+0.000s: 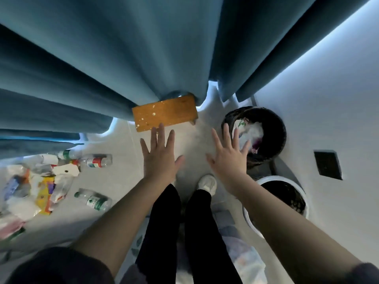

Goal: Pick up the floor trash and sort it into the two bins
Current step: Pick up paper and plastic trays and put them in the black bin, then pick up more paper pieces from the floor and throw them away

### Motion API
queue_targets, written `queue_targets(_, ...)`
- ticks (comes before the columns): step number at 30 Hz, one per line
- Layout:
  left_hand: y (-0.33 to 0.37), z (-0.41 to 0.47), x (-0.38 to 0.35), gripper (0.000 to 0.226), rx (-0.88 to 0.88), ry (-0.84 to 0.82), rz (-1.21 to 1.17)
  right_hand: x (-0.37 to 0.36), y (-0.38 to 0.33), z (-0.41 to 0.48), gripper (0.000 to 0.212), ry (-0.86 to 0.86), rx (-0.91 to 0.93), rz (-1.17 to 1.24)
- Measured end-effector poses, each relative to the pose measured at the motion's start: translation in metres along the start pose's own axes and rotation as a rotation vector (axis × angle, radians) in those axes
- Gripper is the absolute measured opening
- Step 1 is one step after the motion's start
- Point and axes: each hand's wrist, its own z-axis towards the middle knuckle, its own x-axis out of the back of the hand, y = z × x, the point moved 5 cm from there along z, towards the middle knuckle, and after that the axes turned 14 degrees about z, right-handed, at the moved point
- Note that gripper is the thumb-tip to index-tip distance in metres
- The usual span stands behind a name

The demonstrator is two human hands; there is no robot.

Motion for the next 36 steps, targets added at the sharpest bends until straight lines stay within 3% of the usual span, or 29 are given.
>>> queue_targets(9,-0.139,-0.077,-0.061,0.073,0.370,-0.075,-0.197,-0.049,-0.159,-0.011,0.076,-0.162,0.328,-0.272)
queue_targets(25,-0.401,-0.210,-0.243,0.075,0.609,-0.301,-0.425,-0.213,-0.461,-0.057,0.074,-0.303,0.539,-0.512)
queue_targets(36,-0.491,-0.242,-0.315,0.075,0.828,-0.420,-0.649,-0.290,-0.594,-0.024,0.078,-0.414,0.725,-0.695)
